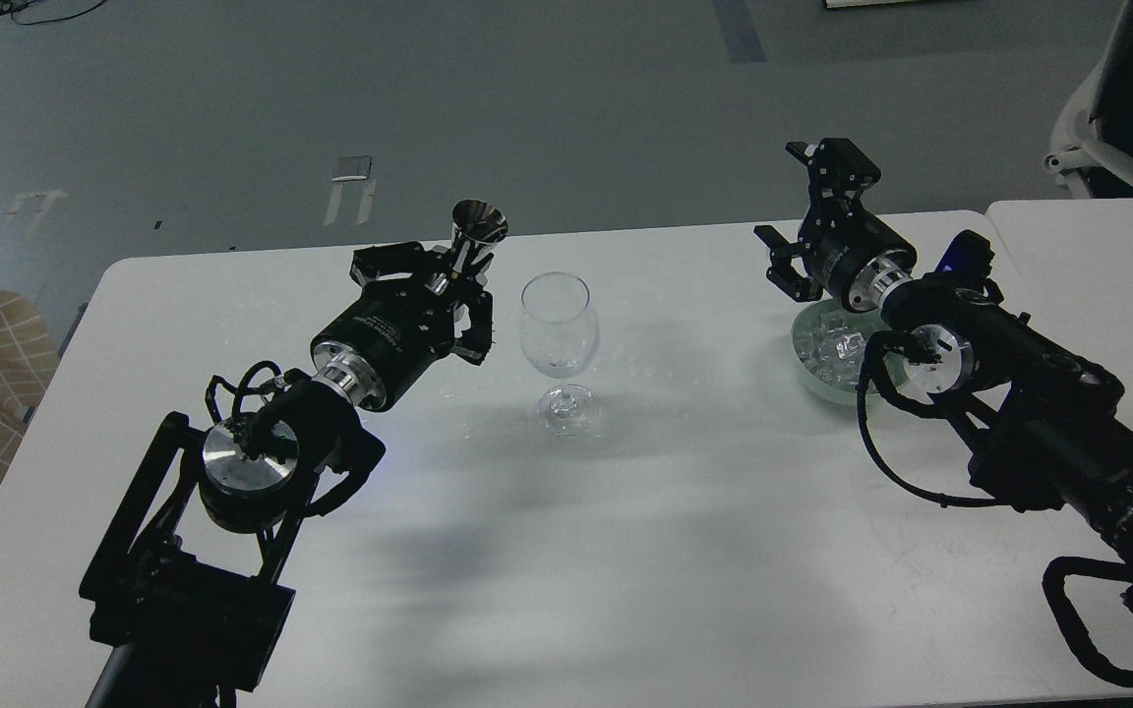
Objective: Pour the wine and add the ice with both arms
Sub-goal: 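Tilt the jigger over the wine glass with the left gripper to pour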
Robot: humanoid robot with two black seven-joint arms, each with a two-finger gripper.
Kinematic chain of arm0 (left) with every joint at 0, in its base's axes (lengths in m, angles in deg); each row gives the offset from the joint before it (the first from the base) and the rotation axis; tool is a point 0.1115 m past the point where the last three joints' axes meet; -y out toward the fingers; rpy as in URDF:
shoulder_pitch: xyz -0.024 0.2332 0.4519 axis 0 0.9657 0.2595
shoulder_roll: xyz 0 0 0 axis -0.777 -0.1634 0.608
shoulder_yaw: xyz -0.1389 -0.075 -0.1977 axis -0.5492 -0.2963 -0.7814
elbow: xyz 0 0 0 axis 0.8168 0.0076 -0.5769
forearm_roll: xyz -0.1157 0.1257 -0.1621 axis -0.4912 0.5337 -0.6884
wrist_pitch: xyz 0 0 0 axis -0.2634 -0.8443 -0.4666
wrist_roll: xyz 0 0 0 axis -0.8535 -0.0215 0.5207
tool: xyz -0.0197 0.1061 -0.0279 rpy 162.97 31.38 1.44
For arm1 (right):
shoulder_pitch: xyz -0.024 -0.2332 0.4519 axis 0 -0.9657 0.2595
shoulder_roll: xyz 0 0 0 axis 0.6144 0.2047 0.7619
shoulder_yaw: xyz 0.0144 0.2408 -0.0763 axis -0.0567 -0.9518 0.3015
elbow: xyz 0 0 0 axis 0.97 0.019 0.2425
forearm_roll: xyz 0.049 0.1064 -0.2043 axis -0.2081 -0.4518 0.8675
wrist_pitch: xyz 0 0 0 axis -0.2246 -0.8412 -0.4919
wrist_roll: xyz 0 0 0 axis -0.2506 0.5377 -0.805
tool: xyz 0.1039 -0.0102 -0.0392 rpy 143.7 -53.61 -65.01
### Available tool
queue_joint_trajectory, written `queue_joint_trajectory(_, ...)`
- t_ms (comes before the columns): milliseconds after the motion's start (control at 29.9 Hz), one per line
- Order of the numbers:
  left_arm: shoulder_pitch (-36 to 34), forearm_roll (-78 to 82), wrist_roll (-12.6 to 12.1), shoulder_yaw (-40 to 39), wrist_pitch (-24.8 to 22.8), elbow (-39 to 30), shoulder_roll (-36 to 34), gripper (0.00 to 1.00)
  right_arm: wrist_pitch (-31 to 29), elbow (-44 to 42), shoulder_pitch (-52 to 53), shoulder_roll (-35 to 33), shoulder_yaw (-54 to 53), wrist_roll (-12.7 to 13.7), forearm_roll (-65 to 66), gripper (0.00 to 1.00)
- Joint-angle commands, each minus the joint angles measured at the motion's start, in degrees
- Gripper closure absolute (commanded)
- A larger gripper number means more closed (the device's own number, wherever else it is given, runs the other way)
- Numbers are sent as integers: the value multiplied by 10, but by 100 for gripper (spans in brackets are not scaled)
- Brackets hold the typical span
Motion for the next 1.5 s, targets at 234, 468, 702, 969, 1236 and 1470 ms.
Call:
queue_joint_trajectory(234,-3,65,-3,28,-1,-23,-7,100,0,1,-1,2,0,0,0,0)
queue_joint_trajectory(468,-3,115,-3,38,0,-26,-3,100,0,1,-1,2,0,0,0,0)
queue_joint_trajectory(702,-3,158,-3,46,0,-26,0,100,0,2,-1,3,0,-1,0,0)
queue_joint_trajectory(969,-5,224,-2,54,4,-26,4,100,0,2,-4,3,-1,-1,0,0)
queue_joint_trajectory(1236,-5,273,-2,54,6,-26,5,100,0,3,-5,4,0,-1,0,0)
queue_joint_trajectory(1470,-3,307,-1,58,6,-26,5,100,0,2,-5,7,0,-1,0,0)
